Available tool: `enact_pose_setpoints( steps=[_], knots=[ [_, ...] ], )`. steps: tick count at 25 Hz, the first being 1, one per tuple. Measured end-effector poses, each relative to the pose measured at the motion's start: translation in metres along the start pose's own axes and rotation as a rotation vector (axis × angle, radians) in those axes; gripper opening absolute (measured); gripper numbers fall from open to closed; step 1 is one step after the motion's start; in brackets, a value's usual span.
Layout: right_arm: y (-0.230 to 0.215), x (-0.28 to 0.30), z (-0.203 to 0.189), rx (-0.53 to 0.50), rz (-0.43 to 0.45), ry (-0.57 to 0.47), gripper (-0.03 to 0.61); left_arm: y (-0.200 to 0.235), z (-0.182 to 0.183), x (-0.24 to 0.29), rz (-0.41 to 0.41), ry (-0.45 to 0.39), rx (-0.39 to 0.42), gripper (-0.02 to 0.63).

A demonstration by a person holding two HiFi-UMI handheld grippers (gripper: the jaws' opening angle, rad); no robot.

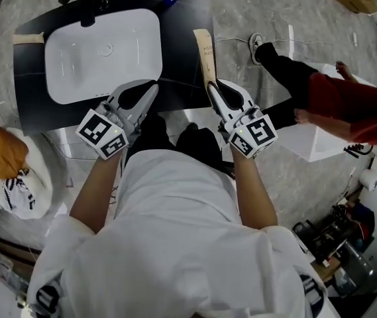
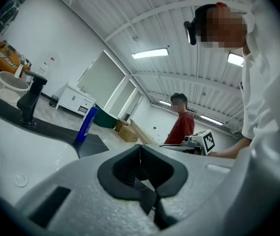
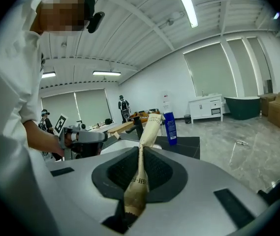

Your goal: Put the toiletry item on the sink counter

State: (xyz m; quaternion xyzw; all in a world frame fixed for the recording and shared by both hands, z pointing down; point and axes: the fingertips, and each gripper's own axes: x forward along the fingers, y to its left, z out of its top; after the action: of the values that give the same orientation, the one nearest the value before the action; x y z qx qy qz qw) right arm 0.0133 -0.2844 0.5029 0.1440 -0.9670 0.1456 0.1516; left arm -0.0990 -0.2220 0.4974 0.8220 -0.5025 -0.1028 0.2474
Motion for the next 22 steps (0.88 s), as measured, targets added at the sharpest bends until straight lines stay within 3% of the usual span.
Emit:
enact_pose_setpoints(
  steps=[9,16,22],
  knots=[
    [-0.024,0.038,-0.037,0.002,0.095,0.08,0.043,0.023,-0.041,0.024,0.087,0.026,-0.07,0.017],
    [-0.04,0.061,-0.056,-0.11,0.149,0.166,0.043,0.04,-0.054,0.023,0.162,0.025,-0.092,0.017],
    [-0.053,0.07,-0.084,-0.131,0.159,0.239,0.043,0.047,-0.063,0.021,0.194,0.023,-0.108,0.017]
  ],
)
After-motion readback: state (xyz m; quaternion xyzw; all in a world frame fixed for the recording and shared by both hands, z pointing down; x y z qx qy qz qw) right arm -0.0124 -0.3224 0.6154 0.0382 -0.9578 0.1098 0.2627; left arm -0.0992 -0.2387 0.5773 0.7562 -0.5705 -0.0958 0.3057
